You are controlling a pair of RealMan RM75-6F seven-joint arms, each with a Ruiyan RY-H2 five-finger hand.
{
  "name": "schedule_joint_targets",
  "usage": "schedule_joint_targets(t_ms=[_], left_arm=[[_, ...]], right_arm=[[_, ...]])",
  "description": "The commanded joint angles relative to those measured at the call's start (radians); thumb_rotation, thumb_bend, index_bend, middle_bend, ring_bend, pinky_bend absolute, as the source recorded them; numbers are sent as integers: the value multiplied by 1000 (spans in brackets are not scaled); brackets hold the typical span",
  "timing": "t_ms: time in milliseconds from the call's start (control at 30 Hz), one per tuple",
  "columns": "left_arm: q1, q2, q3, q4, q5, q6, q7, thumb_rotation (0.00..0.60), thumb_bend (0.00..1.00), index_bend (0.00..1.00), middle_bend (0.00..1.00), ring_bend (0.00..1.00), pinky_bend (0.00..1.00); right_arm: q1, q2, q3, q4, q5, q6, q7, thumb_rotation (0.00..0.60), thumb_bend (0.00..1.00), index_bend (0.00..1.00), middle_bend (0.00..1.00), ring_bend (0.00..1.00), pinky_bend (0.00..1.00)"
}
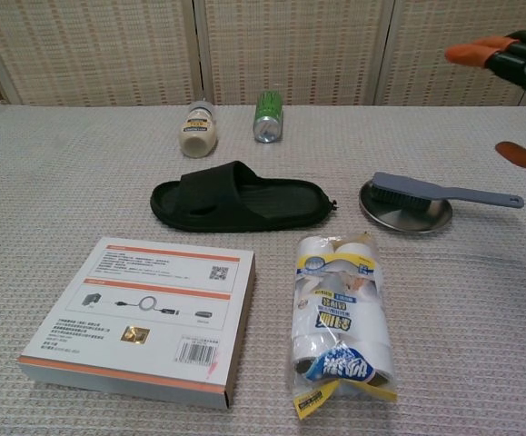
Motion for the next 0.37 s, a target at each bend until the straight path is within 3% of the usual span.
schedule_joint_targets(t_ms=[33, 133, 233, 367], left_arm=[[7, -13, -8, 12, -7, 12, 10, 600, 479, 0, 0, 0, 196], [6, -14, -12, 13, -17, 6, 13, 600, 479, 0, 0, 0, 195], [6, -17, -13, 14, -15, 9, 19, 600, 478, 0, 0, 0, 190], [12, -20, -3, 7, 2, 20, 46, 600, 478, 0, 0, 0, 185]], right_arm=[[-281, 7, -137, 149, -175, 312, 259, 600, 265, 0, 0, 0, 10], [-325, 30, -161, 189, -200, 333, 300, 600, 249, 0, 0, 0, 0], [-346, 59, -130, 164, -201, 369, 328, 600, 238, 0, 0, 0, 0], [-354, 95, -117, 113, -156, 293, 320, 600, 237, 0, 0, 0, 0]])
